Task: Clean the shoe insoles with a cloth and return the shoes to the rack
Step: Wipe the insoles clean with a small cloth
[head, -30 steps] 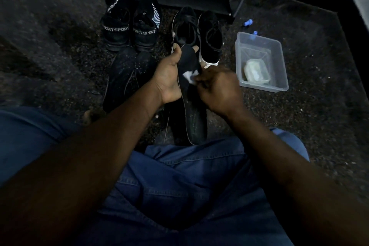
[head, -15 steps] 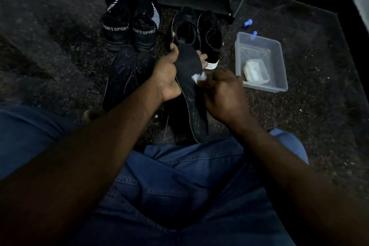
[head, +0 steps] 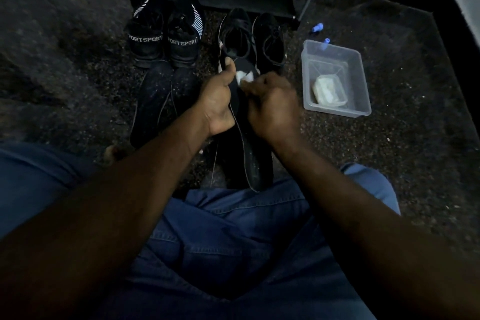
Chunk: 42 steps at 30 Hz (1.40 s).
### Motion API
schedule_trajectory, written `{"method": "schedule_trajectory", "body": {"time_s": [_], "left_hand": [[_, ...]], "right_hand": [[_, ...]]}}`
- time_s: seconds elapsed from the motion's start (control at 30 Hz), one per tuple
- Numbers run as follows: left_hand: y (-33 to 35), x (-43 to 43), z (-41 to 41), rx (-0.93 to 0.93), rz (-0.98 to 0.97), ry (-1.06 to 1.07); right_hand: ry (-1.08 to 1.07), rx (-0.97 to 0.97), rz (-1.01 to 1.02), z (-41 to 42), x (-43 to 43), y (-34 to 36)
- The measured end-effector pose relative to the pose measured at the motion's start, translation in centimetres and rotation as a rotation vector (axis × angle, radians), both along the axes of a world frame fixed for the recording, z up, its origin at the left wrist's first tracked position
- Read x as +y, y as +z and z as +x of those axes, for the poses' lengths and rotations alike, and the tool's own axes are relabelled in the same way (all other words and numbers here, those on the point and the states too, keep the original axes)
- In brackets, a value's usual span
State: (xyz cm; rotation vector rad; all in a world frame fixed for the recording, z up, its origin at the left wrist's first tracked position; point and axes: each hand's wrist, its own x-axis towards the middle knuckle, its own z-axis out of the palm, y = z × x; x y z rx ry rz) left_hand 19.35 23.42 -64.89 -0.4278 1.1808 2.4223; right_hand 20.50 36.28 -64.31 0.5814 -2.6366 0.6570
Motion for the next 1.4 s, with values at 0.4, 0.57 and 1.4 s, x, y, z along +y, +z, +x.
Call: {"method": "schedule_trajectory", "body": {"time_s": [0.4,0.57,1.4], "left_hand": [[-0.9,-0.9,-0.7,0.021,0.019,0.024],[-0.7,-0.7,-0.8,0.028,0.081,0.020],[-0.9,-0.4,0.0,0.137,0.056,-0.092]], "right_hand": [[-0.186,-0.476,-0.651,0.5,5.1,0.0],[-0.030,-0.780,-0.845,2.0,3.5,-1.5],[-0.252,-0.086,-0.274,0.2,1.7,2.4]]}}
